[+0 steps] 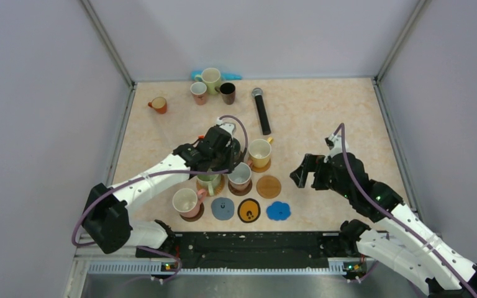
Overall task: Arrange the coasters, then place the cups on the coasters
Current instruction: Place the cup on the coaster, then pick up the cup from the tray, then place the cup on the coaster.
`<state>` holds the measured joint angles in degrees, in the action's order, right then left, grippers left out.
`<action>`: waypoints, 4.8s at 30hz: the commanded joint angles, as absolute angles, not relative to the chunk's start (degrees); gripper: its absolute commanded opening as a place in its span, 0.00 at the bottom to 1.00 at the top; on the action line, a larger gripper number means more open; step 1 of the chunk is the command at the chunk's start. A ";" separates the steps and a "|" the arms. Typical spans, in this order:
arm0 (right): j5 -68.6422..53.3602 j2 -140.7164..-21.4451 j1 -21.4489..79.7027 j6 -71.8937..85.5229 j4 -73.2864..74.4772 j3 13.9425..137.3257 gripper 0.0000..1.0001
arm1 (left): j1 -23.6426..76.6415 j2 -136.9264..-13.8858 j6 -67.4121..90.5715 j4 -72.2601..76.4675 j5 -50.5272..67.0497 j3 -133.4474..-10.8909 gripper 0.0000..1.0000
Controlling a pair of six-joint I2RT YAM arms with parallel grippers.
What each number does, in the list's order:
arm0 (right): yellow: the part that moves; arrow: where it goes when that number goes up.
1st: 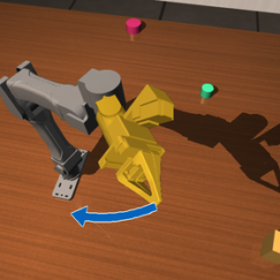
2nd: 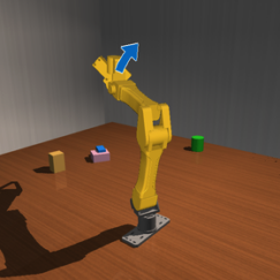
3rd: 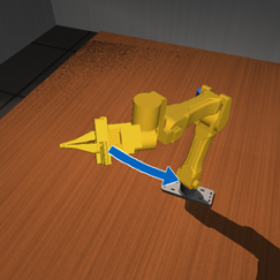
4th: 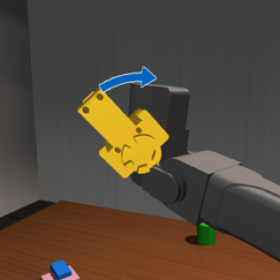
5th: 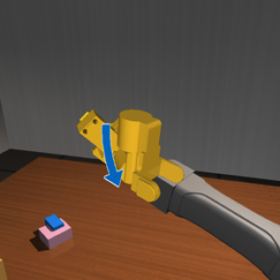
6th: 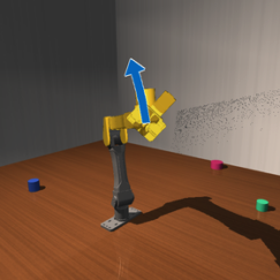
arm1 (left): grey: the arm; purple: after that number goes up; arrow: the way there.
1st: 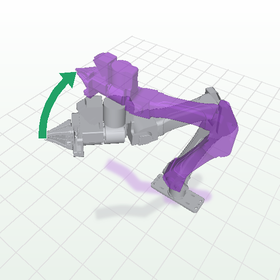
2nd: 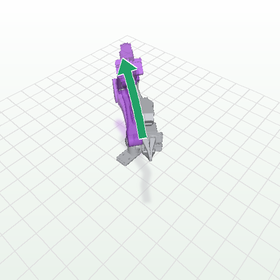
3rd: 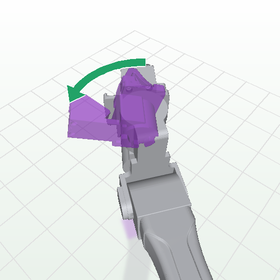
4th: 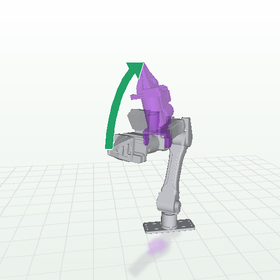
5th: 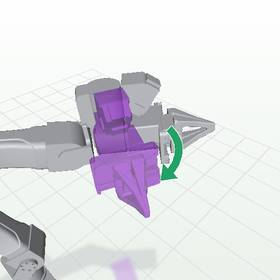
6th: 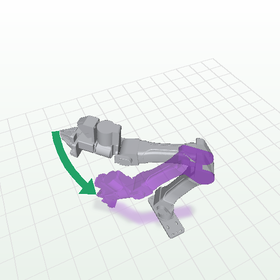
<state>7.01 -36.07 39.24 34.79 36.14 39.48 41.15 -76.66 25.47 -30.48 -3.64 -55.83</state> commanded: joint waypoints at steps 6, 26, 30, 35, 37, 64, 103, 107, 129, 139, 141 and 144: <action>7.54 -35.01 39.18 35.33 35.68 40.96 0.98 | 41.40 -72.20 25.49 -29.45 -3.14 -59.66 0.49; 4.59 -36.24 39.21 34.61 31.73 38.32 0.98 | 19.00 -82.24 23.02 -26.11 -18.53 -81.49 0.78; 4.23 -37.45 39.18 33.89 31.13 38.45 0.98 | 12.77 -91.40 25.82 -22.69 -16.53 -85.55 0.72; 4.14 -39.13 39.16 33.04 30.35 38.80 0.98 | 7.51 -103.34 27.16 -18.24 -10.47 -93.42 0.61; 4.21 -40.29 39.20 32.71 30.11 39.09 0.98 | 6.04 -108.05 28.90 -18.49 -9.95 -97.50 0.57; 4.55 -50.21 39.22 31.80 26.54 41.12 0.98 | 2.55 -128.20 29.51 -13.04 -0.30 -108.22 0.46; 4.53 -42.98 39.20 32.95 29.59 42.63 0.98 | 3.30 -101.22 26.24 -19.08 5.60 -88.53 0.00; 5.00 -41.79 39.20 32.63 29.75 42.21 0.98 | 5.09 -96.81 25.05 -20.68 8.09 -85.21 0.00; 12.47 -35.35 39.16 32.32 35.42 39.57 0.98 | 28.87 -75.52 22.76 -26.86 8.42 -74.85 0.00; 15.09 -31.69 39.20 33.47 35.76 38.96 0.98 | 40.31 -71.86 24.39 -28.20 0.92 -69.99 0.00; 15.78 -30.82 39.18 33.74 35.77 38.82 0.98 | 43.09 -71.70 24.36 -28.22 -2.56 -69.36 0.00; 16.92 -29.80 39.21 34.06 35.84 38.59 0.98 | 46.46 -72.40 24.95 -28.20 -4.32 -69.01 0.00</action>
